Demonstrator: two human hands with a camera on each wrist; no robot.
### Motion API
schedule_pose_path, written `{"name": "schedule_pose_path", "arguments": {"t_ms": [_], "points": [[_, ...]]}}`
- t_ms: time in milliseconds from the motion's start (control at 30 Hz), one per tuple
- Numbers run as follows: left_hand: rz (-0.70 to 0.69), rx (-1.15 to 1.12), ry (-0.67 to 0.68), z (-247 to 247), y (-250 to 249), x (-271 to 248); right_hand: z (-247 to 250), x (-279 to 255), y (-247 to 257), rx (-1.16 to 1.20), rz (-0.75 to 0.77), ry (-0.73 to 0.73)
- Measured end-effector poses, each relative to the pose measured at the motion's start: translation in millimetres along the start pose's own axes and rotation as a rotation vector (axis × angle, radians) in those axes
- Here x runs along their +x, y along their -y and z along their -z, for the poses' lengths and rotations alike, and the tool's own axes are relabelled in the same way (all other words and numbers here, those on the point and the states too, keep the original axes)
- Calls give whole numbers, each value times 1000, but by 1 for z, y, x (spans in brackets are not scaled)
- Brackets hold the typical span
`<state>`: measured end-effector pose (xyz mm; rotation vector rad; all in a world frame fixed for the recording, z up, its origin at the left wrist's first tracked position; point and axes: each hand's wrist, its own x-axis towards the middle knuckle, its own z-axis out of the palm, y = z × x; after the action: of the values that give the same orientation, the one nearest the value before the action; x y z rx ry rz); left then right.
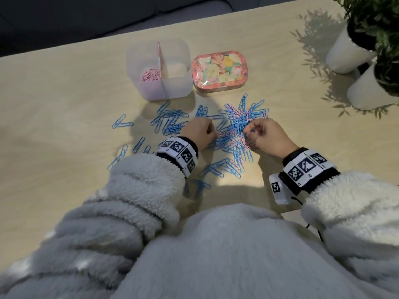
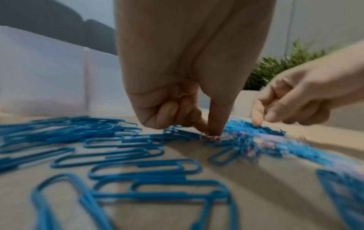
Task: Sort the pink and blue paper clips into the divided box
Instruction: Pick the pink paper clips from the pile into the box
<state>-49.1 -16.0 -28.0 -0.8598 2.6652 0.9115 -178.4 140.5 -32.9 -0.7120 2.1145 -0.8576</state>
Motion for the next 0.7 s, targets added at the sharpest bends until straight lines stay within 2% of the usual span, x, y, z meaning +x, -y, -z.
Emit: {"name": "schedule_pose_path", "arguments": {"t_ms": [100, 267, 400, 500, 600, 700], "points": [[44, -129, 20, 6, 8, -1, -4, -4, 5, -238, 101, -70], [86, -373, 26, 18, 21, -8, -20, -1, 33, -425, 285, -5], [169, -725, 62, 23, 30, -11, -28, 13, 45, -607, 337, 60], [245, -881, 109, 25, 33, -11, -26, 19, 49, -772, 377, 94], [362, -1068, 215, 28, 32, -11, -26, 19, 47, -977, 463, 113], [405, -1014, 284, 23, 29, -11, -24, 19, 44, -955, 465, 94]]}}
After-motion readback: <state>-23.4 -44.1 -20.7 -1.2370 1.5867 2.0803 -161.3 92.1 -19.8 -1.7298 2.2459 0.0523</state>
